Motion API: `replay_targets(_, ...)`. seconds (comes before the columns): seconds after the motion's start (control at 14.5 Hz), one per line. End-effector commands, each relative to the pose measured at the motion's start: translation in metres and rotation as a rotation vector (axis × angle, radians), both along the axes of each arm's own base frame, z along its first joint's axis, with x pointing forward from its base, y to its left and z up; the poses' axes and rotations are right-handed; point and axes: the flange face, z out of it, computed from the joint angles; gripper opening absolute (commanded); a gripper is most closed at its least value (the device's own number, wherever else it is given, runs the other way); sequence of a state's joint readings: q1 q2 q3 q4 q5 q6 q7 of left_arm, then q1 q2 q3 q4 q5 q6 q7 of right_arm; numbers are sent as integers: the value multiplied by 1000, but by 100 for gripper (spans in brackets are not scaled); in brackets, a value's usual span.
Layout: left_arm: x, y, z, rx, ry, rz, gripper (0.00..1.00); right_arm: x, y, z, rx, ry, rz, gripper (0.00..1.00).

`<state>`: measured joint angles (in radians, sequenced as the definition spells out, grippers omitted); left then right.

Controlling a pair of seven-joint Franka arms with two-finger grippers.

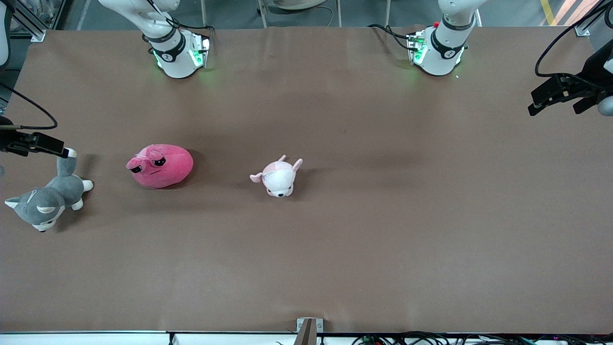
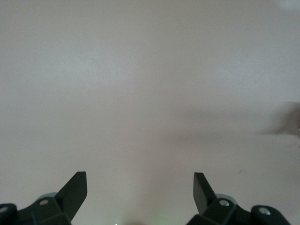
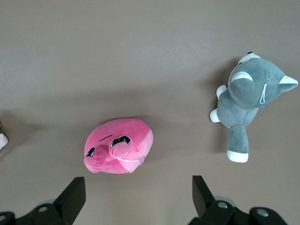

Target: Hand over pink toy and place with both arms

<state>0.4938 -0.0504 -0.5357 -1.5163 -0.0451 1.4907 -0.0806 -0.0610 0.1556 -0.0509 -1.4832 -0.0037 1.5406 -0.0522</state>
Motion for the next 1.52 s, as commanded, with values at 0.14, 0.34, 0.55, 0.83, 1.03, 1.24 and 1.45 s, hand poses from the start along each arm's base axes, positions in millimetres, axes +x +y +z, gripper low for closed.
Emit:
replay_targets(0.14, 1, -1, 5, -19, -12, -16, 100, -8, 2, 7, 3, 47, -5, 100)
replay_targets(0.34, 2, -5, 2, -16, -7, -26, 100, -19, 7, 17, 24, 59, -33, 100)
replay_targets(0.55, 2, -7, 1, -15, -6, -32, 100, -37, 27, 34, 23, 58, -28, 100)
replay_targets(0.83, 1, -4, 3, -22, -9, -31, 100, -49, 44, 47, 16, 47, -44, 100)
replay_targets(1.03, 1, 1, 5, -28, -10, -26, 100, -68, 40, 56, 20, 40, -40, 100)
replay_targets(1.24, 1, 7, 5, -32, -11, -19, 100, -88, 44, 65, 10, 27, -28, 100)
replay_targets(1.45, 1, 4, 6, -33, -12, -23, 100, -97, 43, 77, -8, 3, -24, 100)
